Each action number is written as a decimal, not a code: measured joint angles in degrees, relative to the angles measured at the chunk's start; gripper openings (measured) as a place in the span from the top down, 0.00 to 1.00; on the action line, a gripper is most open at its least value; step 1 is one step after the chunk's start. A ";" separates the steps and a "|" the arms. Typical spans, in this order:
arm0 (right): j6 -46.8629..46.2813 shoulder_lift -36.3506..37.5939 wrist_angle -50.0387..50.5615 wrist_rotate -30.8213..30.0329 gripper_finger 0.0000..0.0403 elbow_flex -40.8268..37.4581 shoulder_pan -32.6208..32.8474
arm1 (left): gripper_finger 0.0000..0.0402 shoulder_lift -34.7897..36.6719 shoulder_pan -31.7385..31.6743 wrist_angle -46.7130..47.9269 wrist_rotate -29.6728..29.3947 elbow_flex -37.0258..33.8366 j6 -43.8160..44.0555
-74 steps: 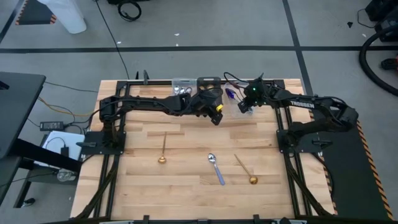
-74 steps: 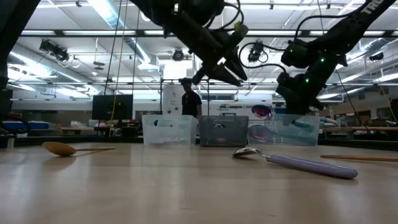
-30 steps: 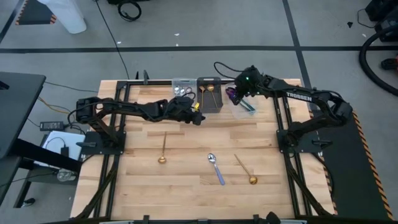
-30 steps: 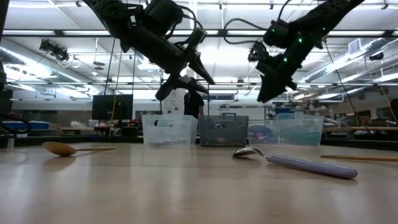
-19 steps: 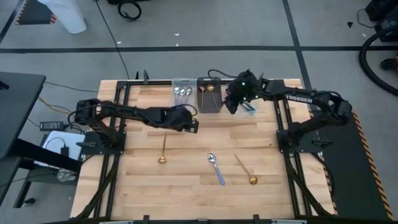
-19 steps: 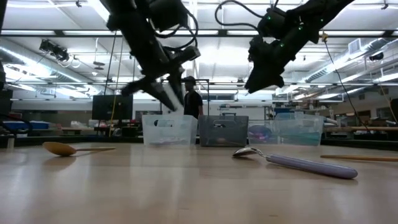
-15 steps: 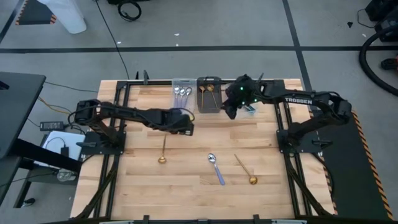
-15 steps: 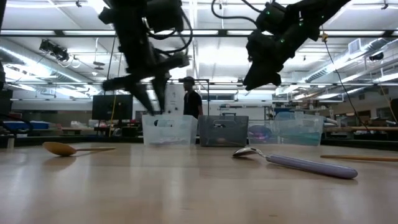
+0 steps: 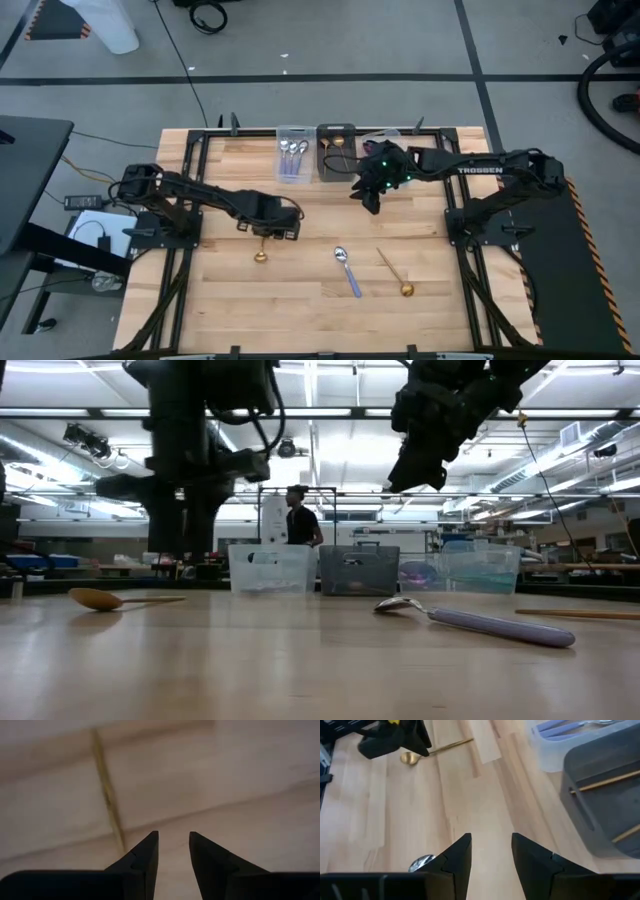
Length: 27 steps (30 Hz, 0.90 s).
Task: Sort silverware by color (type)
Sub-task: Put the gold spoon into the black bin
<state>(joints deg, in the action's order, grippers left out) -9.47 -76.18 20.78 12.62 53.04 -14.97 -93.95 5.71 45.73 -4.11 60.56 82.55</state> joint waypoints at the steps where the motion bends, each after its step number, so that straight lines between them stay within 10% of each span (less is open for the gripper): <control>1: 0.00 0.00 0.00 0.00 0.63 0.00 0.30 | 0.71 0.00 0.54 0.13 0.38 -0.49 1.13; 11: -0.01 0.00 0.00 -0.02 0.63 0.00 1.36 | 0.71 0.00 5.02 8.88 -0.71 -1.14 6.95; 27: -1.29 0.00 -0.12 -0.04 0.63 0.00 1.32 | 0.71 -0.20 7.19 -2.79 0.14 -9.01 12.60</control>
<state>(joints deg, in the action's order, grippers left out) -10.76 -76.18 20.65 12.58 53.04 -13.65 -94.15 12.90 42.95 -3.97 51.55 95.15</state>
